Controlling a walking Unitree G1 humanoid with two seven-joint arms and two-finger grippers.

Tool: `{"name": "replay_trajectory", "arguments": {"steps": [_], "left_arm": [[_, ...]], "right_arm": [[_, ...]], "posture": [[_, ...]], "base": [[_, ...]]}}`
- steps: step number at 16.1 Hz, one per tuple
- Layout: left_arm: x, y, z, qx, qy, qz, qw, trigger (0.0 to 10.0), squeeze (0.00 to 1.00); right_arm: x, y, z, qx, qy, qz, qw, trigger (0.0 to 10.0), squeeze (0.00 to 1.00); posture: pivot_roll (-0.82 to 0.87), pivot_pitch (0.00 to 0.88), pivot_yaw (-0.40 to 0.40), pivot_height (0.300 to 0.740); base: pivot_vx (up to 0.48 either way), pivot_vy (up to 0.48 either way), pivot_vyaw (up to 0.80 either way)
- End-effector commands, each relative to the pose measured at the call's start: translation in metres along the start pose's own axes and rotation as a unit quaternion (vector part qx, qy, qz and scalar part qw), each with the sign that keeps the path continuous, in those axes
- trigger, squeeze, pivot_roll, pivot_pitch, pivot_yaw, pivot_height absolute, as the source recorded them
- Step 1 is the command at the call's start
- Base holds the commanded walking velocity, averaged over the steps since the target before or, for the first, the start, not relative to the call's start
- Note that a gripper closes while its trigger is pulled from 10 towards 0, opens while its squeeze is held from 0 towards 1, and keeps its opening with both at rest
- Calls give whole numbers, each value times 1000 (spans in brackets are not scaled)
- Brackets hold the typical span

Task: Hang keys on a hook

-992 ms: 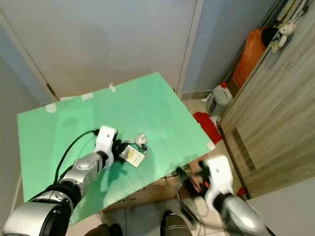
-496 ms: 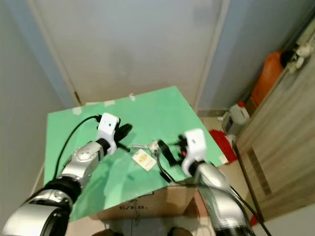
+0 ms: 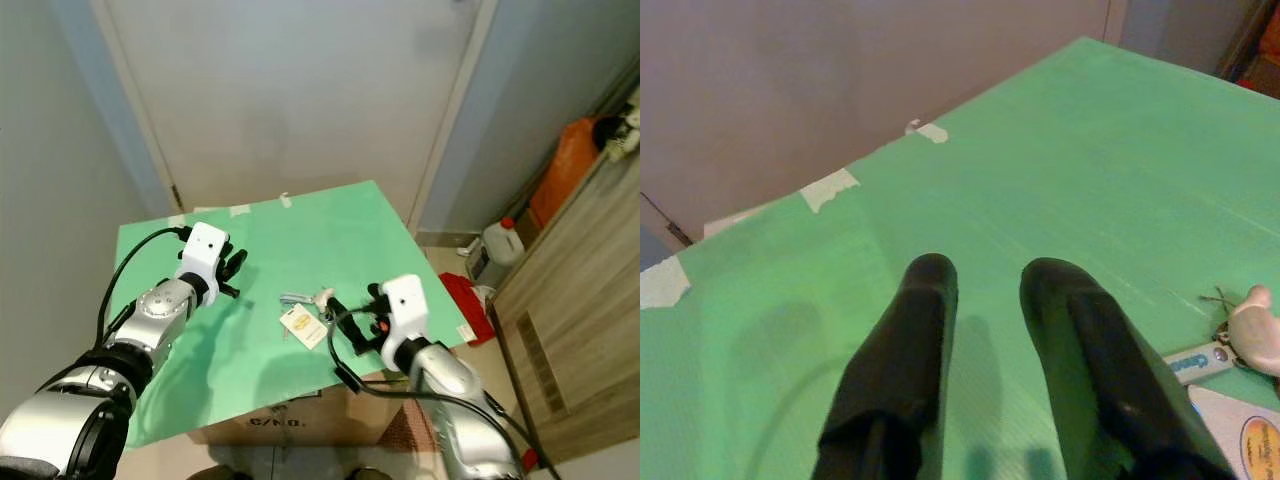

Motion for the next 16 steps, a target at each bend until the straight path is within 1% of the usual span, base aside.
{"name": "replay_trajectory", "arguments": {"steps": [1, 2, 4, 5, 6, 7, 8, 9, 10, 14, 16], "left_arm": [[2, -2, 1, 15, 11, -3, 1000, 10000, 1000], [2, -5, 1, 24, 11, -7, 1000, 10000, 1000], [4, -10, 1, 33, 15, -16, 999, 10000, 1000], [6, -17, -1, 44, 24, -21, 999, 10000, 1000], [7, -22, -3, 50, 29, -24, 998, 10000, 1000], [7, -27, -4, 57, 29, -27, 998, 10000, 1000], [6, -30, -5, 61, 30, -29, 997, 10000, 1000], [5, -31, -5, 62, 29, -32, 997, 10000, 1000], [4, -33, -5, 67, 25, -30, 997, 10000, 1000], [3, -33, -5, 75, 12, -19, 997, 10000, 1000], [3, -32, -5, 73, 3, -25, 997, 10000, 1000]], "right_arm": [[4, 0, -11, 4, 19, 2, 1000, 10000, 0], [2, -4, -21, 13, 19, -2, 1000, 10000, 0], [0, -7, -33, 22, 13, 0, 1000, 10000, 0], [0, -8, -51, 34, 7, 1, 999, 10000, 0], [1, -8, -65, 43, 3, 0, 999, 10000, 0], [2, -8, -76, 53, 2, 4, 999, 10000, 0], [4, -7, -83, 58, 3, 9, 998, 10000, 0], [6, -7, -86, 60, 4, 9, 998, 10000, 0], [11, -6, -93, 65, 4, 14, 998, 10000, 0], [24, -7, -108, 84, 9, 25, 996, 10000, 0], [32, -6, -118, 97, 11, 30, 995, 10000, 0]], "posture": [[-179, 9, 39, 740], [-205, 35, 35, 740], [-228, 58, 30, 740], [-283, 112, 12, 740], [-306, 133, 2, 740], [-322, 150, -5, 740], [-339, 171, -9, 740], [-348, 179, -11, 740], [-362, 194, -12, 740], [-377, 218, -14, 740], [-400, 235, -12, 740]], "base": [[0, 0, 0], [0, 0, 0], [0, 0, 0], [0, 0, 0], [0, 0, 0], [0, 0, 0], [0, 0, 0], [0, 0, 0], [0, 0, 0], [0, 0, 0], [0, 0, 0]]}}
Point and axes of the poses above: a point about 5 cm out from each wrist's last joint towards the gripper, its own z axis pointing out of the wrist towards the gripper, its own y axis along the axis of the wrist's last joint, x = y × z, the point moved 5 cm from there along z, pointing out of the wrist towards the gripper, and after that the axes turned 13 degrees about -z, right-handed, at the moved point
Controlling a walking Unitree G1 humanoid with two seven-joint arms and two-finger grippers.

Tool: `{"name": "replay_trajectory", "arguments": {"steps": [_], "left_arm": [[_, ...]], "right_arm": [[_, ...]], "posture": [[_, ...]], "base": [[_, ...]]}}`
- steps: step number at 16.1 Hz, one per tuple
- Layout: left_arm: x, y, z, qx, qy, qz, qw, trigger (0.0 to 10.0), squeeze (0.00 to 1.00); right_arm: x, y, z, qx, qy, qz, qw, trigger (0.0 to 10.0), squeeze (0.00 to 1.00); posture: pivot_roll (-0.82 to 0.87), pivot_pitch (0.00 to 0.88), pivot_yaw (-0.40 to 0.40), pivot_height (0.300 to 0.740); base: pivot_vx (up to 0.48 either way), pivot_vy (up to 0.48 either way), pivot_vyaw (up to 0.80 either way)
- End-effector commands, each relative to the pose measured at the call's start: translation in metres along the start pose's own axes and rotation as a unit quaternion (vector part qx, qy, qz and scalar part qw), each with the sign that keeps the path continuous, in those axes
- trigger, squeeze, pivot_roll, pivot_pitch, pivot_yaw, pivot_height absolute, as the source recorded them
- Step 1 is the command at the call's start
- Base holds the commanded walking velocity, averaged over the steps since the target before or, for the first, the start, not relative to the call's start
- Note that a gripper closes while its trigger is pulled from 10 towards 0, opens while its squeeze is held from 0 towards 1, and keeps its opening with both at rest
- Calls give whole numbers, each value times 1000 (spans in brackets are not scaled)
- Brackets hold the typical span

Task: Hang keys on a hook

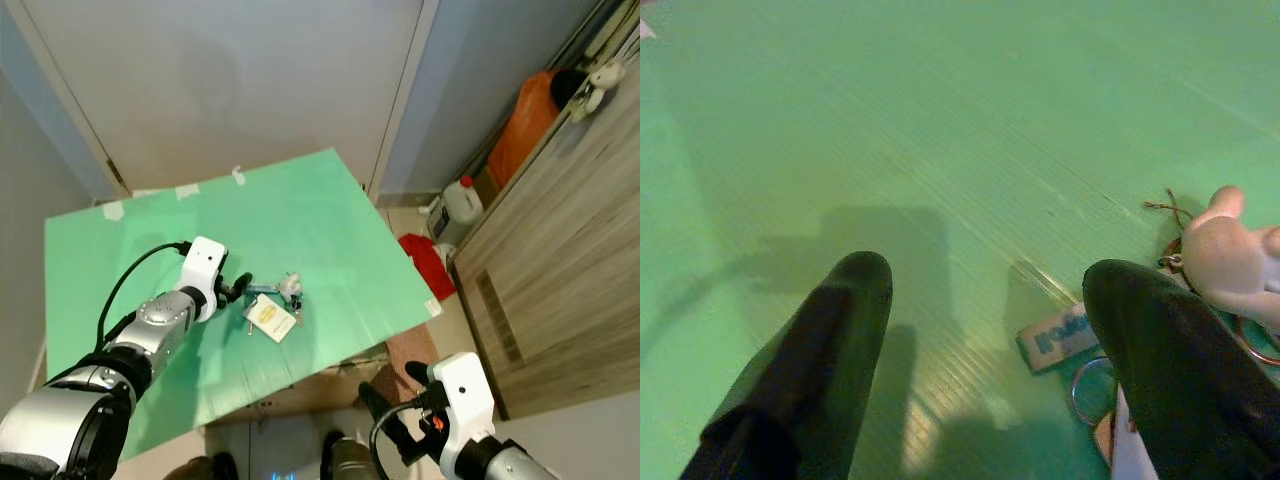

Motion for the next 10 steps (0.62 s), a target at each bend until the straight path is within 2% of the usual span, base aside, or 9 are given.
{"name": "replay_trajectory", "arguments": {"steps": [1, 3, 4, 5, 9, 10], "left_arm": [[-3, -5, 0, 12, -11, 0, 1000, 10000, 1000], [-11, -4, 1, 13, -28, 18, 999, 10000, 1000], [-18, -3, 4, 15, -37, 43, 998, 10000, 1000], [-27, -1, 6, 14, -48, 56, 997, 10000, 0], [-57, -9, 8, 27, -99, 60, 993, 10000, 0], [-59, -10, 8, 30, -101, 60, 993, 10000, 0]], "right_arm": [[0, 1, -6, 8, -5, -2, 1000, 10000, 0], [3, -2, -11, 16, -5, 1, 1000, 10000, 0], [5, -4, -11, 19, -6, 3, 1000, 10000, 0], [6, -5, -10, 20, -7, 7, 1000, 10000, 0], [11, -4, -7, 21, -8, 15, 1000, 10000, 0], [11, -4, -8, 21, -9, 15, 1000, 10000, 0]], "posture": [[-402, 237, -12, 740], [-407, 245, -12, 740], [-401, 244, -7, 740], [-396, 241, -1, 740], [-396, 244, 11, 740], [-399, 246, 10, 740]], "base": [[0, 0, 0], [0, 0, 0], [0, 0, 0], [0, 0, 0], [0, 0, 0], [0, 0, 0]]}}
Point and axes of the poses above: a point about 5 cm out from each wrist's last joint towards the gripper, its own z axis pointing out of the wrist towards the gripper, its own y axis along the axis of the wrist's last joint, x = y × z, the point moved 5 cm from there along z, pointing out of the wrist towards the gripper, and after that the axes turned 13 degrees about -z, right-handed, at the moved point
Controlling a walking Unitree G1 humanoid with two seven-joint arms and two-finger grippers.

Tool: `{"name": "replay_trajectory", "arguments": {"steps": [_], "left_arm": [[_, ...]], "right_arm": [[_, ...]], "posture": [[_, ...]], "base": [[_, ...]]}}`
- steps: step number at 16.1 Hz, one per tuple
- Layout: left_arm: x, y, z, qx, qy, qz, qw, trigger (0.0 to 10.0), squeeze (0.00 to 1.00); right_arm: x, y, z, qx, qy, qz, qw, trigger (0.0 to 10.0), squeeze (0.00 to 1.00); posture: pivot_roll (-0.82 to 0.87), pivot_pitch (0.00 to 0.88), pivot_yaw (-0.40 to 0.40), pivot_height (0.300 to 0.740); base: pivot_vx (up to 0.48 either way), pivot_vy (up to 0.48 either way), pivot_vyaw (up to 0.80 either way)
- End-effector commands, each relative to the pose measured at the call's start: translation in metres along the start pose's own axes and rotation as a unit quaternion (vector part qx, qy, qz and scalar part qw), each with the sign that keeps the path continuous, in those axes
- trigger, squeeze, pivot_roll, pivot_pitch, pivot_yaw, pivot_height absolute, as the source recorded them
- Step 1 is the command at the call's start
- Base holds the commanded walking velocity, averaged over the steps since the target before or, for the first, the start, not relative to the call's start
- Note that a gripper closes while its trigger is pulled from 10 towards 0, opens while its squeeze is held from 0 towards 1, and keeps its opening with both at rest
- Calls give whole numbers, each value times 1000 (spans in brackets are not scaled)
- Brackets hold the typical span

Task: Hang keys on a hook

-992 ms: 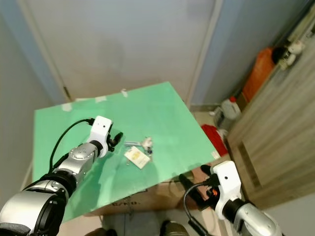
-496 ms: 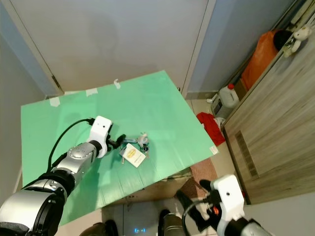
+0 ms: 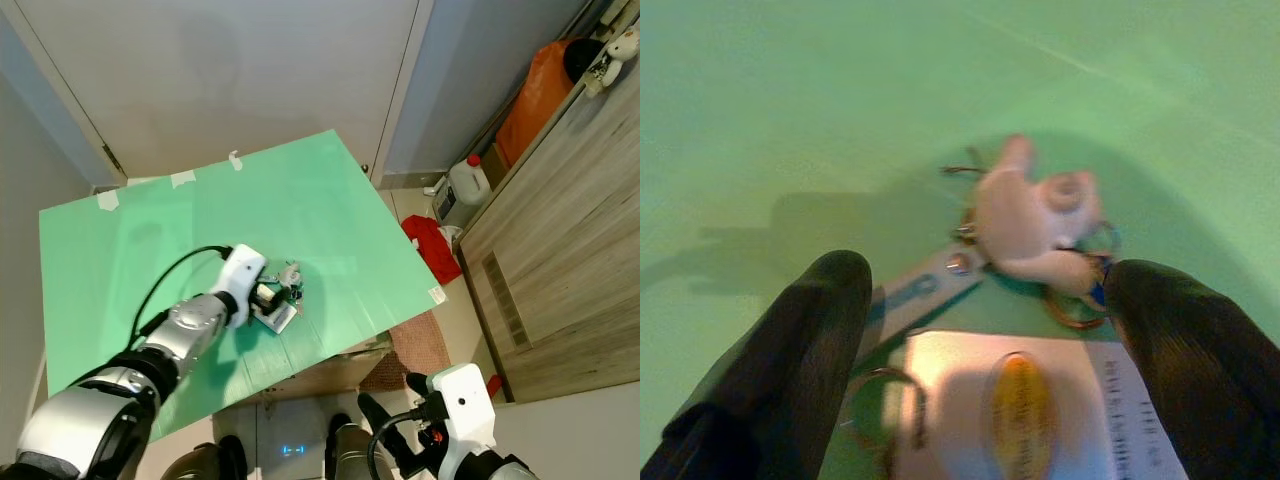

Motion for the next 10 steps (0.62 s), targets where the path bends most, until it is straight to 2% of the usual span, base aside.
{"name": "replay_trajectory", "arguments": {"steps": [1, 3, 5, 6, 8, 10], "left_arm": [[-1, -6, 0, 20, -3, -15, 1000, 10000, 0], [7, -24, -4, 51, 19, -52, 997, 10000, 0], [10, -41, -8, 76, 29, -66, 994, 10000, 0], [9, -45, -9, 82, 27, -71, 994, 10000, 0], [5, -67, -15, 114, 18, -88, 989, 10000, 0], [6, -74, -18, 124, 21, -101, 987, 10000, 0]], "right_arm": [[3, -1, -3, 7, -1, 1, 1000, 10000, 0], [3, -3, -3, 11, -1, 2, 1000, 10000, 0], [2, -4, 0, 13, -2, 2, 1000, 10000, 0], [2, -4, 1, 12, -1, 2, 1000, 10000, 0], [1, -2, 8, 8, 2, 2, 1000, 10000, 0], [1, -2, 11, 5, 3, 1, 1000, 10000, 0]], "posture": [[-402, 248, 9, 740], [-399, 242, 13, 740], [-385, 236, 13, 740], [-379, 236, 13, 740], [-362, 224, 11, 740], [-354, 217, 12, 740]], "base": [[0, 0, 0], [0, 0, 0], [0, 0, 0], [0, 0, 0], [0, 0, 0], [0, 0, 0]]}}
Point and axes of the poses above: a point about 5 cm out from each wrist's last joint towards the gripper, its own z axis pointing out of the wrist towards the gripper, its own y axis along the axis of the wrist's last joint, x = y × z, the point moved 5 cm from there along z, pointing out of the wrist towards the gripper, and after that the axes turned 13 degrees about -z, right-handed, at the moved point
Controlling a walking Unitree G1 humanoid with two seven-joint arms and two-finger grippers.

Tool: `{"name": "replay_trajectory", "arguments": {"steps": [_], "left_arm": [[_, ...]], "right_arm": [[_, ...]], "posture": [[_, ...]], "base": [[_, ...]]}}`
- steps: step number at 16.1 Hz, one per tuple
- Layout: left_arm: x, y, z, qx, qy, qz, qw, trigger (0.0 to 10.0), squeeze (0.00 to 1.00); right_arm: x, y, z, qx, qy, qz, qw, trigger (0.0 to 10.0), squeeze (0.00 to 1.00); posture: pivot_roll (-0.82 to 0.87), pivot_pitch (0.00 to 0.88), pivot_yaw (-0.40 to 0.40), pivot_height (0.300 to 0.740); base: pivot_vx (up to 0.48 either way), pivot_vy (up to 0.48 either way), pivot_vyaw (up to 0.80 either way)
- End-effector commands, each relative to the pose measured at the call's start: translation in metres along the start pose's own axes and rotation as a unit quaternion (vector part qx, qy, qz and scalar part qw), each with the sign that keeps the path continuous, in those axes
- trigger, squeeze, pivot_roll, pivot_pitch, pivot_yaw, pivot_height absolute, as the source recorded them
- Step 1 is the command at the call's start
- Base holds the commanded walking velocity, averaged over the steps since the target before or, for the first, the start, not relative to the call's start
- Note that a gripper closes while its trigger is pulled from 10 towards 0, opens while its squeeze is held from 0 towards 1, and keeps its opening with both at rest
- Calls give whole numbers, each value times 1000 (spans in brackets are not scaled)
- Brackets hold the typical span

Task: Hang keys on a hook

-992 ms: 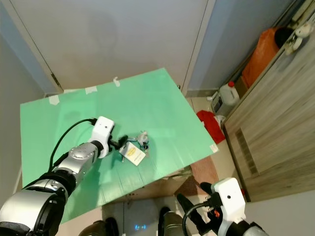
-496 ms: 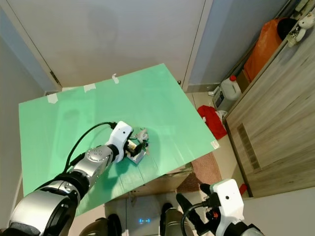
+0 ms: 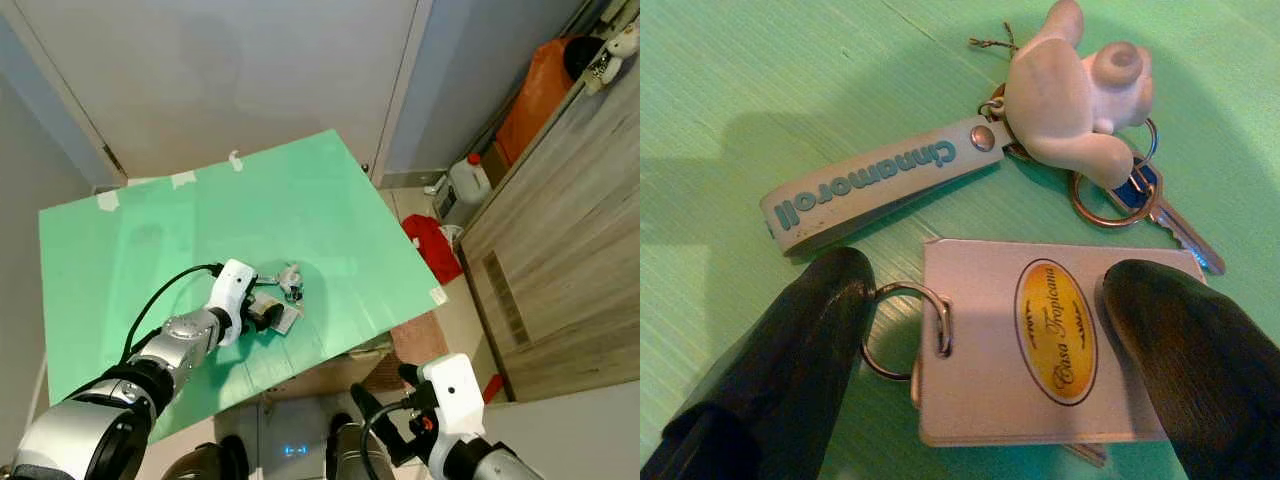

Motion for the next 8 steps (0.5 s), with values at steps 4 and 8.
{"name": "replay_trajectory", "arguments": {"steps": [4, 8], "left_arm": [[4, -57, -9, 69, 10, -53, 996, 10000, 0], [5, -85, -18, 81, 9, -77, 994, 10000, 0]], "right_arm": [[1, -8, 11, 10, 2, 6, 1000, 10000, 0], [-4, 0, 29, -14, 2, 6, 1000, 10000, 0]], "posture": [[-308, 182, 26, 740], [-264, 144, 50, 740]], "base": [[0, 0, 0], [0, 0, 0]]}}
Point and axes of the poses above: a point about 5 cm out from each wrist's last joint towards the gripper, its own z axis pointing out of the wrist towards the gripper, its own y axis along the axis of the wrist's last joint, x = y × z, the point moved 5 cm from there along z, pointing out of the wrist towards the gripper, and after that the axes turned 13 degrees about -z, right-handed, at the moved point
